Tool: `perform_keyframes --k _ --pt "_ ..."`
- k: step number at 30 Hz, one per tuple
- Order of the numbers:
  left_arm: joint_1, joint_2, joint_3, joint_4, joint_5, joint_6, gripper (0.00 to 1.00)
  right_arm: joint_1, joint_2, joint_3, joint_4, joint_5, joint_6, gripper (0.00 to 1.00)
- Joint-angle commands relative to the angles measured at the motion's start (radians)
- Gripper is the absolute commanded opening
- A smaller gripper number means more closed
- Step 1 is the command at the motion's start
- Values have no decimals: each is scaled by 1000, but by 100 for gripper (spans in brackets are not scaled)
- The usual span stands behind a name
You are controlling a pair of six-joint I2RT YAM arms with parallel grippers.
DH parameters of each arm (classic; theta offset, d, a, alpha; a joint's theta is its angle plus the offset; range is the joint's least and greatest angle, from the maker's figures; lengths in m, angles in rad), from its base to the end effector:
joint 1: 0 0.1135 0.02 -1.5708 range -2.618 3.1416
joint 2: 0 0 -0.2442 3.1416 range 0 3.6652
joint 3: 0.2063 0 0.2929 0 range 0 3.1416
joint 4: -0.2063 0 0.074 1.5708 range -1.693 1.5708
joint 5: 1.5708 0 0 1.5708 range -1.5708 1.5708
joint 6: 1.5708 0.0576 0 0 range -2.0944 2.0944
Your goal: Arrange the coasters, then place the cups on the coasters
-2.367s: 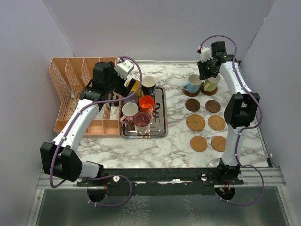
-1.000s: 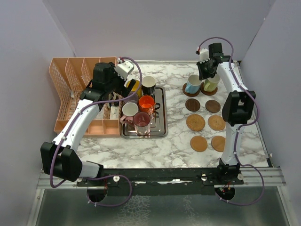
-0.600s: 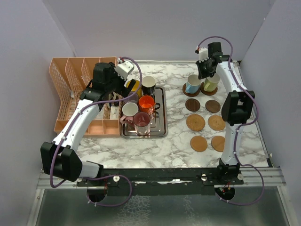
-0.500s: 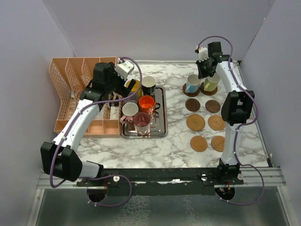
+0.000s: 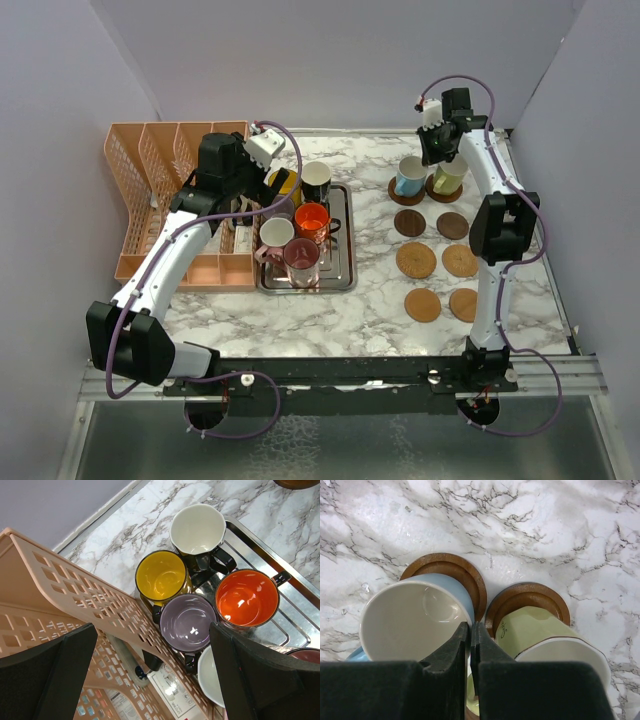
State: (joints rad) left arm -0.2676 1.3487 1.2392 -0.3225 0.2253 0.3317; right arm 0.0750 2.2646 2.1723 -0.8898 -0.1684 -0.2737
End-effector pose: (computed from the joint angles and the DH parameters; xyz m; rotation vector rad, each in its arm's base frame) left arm 0.3591 -0.1118 0.3255 0.7254 1.8594 -0.1843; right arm 0.5375 0.0501 0.2258 -0.5040 2.4871 0.1368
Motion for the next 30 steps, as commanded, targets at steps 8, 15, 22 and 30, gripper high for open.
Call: perform_keyframes --k 8,15,22,30 --pt "7 1 -12 16 26 8 99 2 10 21 15 44 -27 14" --pt "7 0 -15 15 26 9 99 3 -4 63 3 55 -35 21" --pt "8 4 -21 16 29 8 99 3 -81 80 8 24 -50 31" --pt "-4 79 20 42 73 -29 99 24 -270 -103 90 -159 -43 36"
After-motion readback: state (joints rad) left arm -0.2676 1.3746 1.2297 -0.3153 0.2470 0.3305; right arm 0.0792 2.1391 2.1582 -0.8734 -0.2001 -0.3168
